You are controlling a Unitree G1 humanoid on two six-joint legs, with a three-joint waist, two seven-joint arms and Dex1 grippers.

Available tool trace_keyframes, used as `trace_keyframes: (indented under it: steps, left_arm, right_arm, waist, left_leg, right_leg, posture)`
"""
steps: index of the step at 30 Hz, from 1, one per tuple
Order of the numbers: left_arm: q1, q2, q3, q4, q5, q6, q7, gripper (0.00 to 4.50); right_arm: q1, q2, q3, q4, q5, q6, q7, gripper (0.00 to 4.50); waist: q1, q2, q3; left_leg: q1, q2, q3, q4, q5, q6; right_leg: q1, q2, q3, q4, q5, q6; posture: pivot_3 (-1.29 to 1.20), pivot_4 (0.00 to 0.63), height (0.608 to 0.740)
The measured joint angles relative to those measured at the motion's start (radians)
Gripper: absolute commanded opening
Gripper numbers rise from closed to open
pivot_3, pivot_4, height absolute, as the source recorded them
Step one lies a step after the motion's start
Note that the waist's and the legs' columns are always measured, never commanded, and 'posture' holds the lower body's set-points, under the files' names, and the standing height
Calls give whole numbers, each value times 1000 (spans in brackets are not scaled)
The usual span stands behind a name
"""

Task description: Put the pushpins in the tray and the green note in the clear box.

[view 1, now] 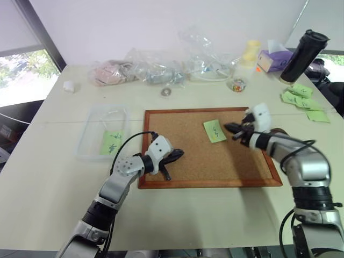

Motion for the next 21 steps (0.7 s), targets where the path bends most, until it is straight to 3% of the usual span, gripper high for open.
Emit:
trace_keyframes:
  steps: [6,10,18,21]
  left_arm:
    - [-1,-4,0,0,0,5,0,0]
    - [-1,-5,0,1,0,6,-2,0]
    - [-1,-6,0,3,0,5,-2,0]
    - [-1,-5,0,3,0,5,-2,0]
  right_arm:
    - [18,-46,-175,-24,76,81,-37,28]
    - [119,-102,-240,29,56,46,-38,28]
    - [205,-120,-249,167,5,-50,-32,28]
    - [218,-119,-247,172,3,-61,-30,954]
  waist:
    - [1,0,0]
    - [1,0,0]
    - [2,1,-1]
    - [1,1,-1]
  left_leg:
    - [0,0,0,0,0,0]
    - [1,0,0,0,0,0]
    - [1,0,1,0,0,0]
    - [1,0,1,0,0,0]
  right_leg:
    - [1,0,0,0,0,0]
    - [1,0,0,0,0,0]
    - [1,0,1,0,0,0]
    - [1,0,1,0,0,0]
  posture:
    - [0,150,730]
    - [0,150,730]
    - [0,150,730]
    - [0,150,730]
